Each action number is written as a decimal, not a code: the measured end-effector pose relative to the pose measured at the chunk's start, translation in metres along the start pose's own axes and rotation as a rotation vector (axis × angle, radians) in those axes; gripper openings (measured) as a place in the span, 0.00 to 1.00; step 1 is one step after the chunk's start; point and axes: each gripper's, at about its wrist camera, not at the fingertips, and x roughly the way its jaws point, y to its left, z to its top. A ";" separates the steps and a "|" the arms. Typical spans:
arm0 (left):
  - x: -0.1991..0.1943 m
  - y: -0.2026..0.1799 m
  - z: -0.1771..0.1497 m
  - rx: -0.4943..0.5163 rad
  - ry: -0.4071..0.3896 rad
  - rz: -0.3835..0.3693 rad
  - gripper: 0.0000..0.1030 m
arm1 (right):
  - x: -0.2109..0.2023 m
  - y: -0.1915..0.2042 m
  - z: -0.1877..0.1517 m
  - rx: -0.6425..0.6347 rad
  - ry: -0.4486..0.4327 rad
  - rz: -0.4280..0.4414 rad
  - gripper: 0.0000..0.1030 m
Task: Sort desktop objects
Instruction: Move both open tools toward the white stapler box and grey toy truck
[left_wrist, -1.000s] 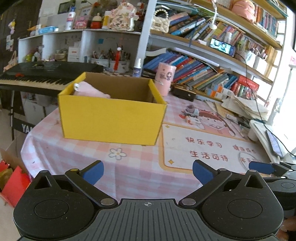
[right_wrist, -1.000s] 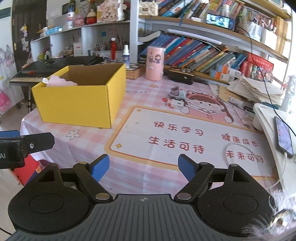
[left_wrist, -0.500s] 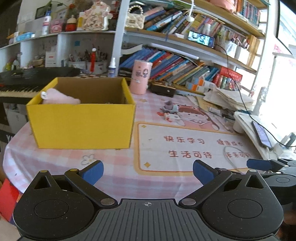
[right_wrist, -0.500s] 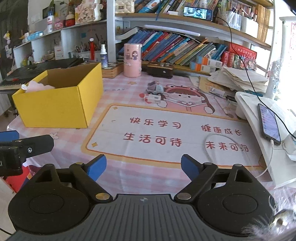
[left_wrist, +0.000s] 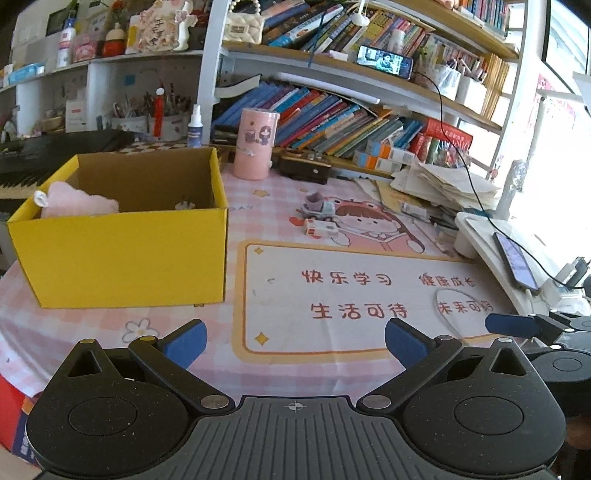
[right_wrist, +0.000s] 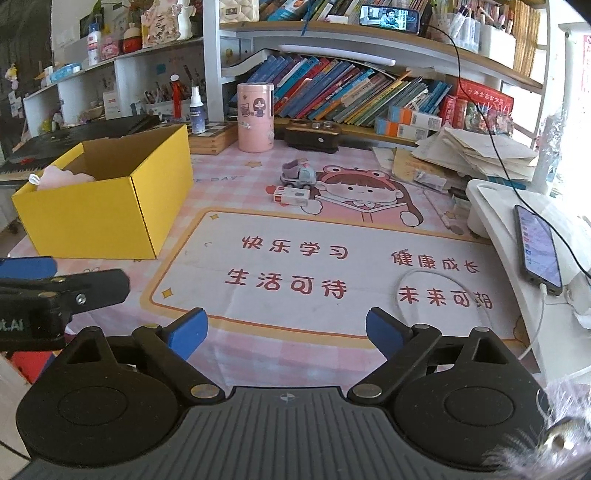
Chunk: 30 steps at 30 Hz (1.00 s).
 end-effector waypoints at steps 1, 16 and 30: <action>0.002 -0.002 0.001 0.005 0.001 0.001 1.00 | 0.001 -0.001 0.001 -0.001 -0.001 0.008 0.90; 0.027 -0.013 0.018 0.016 -0.002 0.037 1.00 | 0.029 -0.018 0.015 -0.030 0.048 -0.005 0.93; 0.074 -0.032 0.039 -0.023 0.010 0.043 1.00 | 0.068 -0.055 0.045 -0.065 0.076 -0.018 0.96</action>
